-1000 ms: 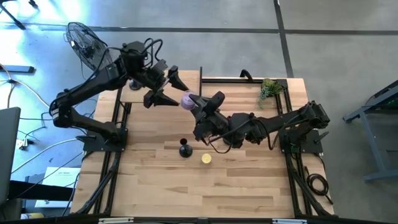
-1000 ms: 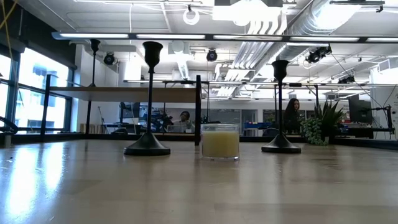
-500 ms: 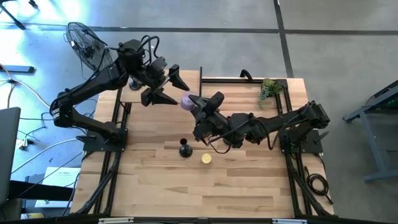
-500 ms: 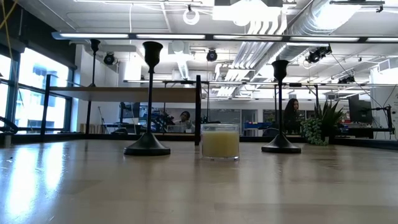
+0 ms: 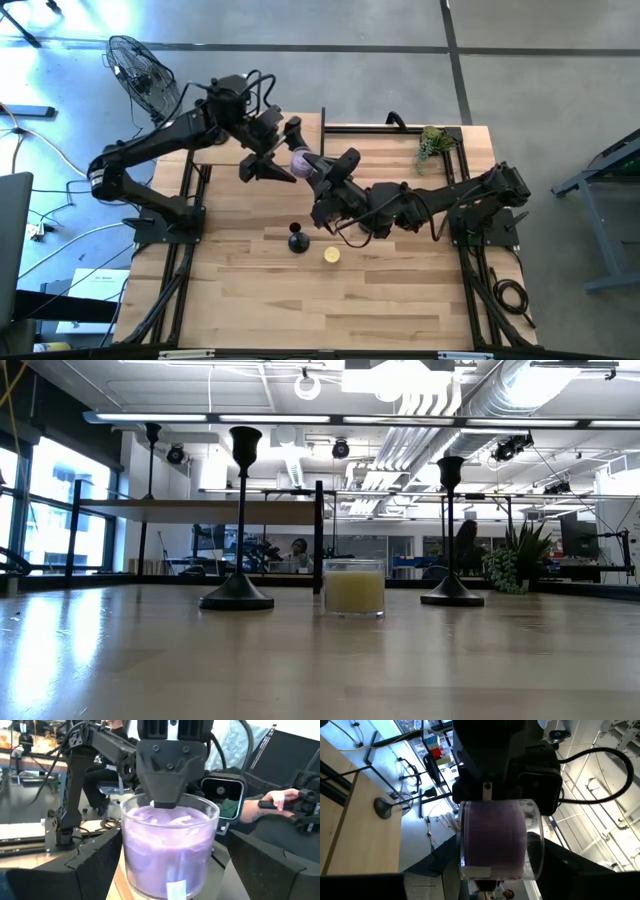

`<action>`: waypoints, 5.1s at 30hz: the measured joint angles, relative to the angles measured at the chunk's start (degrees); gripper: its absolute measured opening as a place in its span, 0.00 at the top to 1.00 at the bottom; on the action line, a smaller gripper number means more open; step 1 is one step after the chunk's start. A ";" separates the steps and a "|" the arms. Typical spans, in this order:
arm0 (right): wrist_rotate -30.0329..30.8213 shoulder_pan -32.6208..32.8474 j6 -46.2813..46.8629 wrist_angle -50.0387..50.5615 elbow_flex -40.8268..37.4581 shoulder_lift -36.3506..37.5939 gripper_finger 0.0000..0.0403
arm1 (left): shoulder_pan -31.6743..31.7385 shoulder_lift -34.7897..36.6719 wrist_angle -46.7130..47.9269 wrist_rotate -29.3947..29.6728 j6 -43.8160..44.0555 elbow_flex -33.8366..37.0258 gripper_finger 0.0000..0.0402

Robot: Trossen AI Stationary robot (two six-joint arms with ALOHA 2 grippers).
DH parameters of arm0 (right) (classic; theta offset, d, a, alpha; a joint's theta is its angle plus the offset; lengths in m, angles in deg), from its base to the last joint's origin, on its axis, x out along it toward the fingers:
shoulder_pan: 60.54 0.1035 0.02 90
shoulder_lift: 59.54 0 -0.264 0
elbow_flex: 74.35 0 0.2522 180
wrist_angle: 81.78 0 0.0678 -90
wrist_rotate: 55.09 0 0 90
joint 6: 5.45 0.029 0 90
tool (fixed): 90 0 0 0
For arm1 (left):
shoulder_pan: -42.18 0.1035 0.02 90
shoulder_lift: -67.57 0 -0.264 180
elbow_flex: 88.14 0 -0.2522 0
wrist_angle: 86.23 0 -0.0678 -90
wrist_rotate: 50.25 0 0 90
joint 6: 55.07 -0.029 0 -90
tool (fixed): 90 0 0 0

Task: Pick & Place candle stick holders
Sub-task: Put the purple candle on the shelf

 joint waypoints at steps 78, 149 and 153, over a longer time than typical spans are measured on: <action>9.84 8.87 -8.97 -7.17 0.02 2.72 0.38 | -4.37 1.38 -4.02 25.68 -5.18 0.07 0.46; 18.34 13.08 10.26 17.09 -0.33 28.17 0.37 | 4.98 -10.66 -34.09 89.89 1.36 26.71 0.46; 18.18 13.05 10.24 17.09 -0.33 28.17 0.37 | 4.98 -13.33 -36.02 89.80 1.38 26.71 0.46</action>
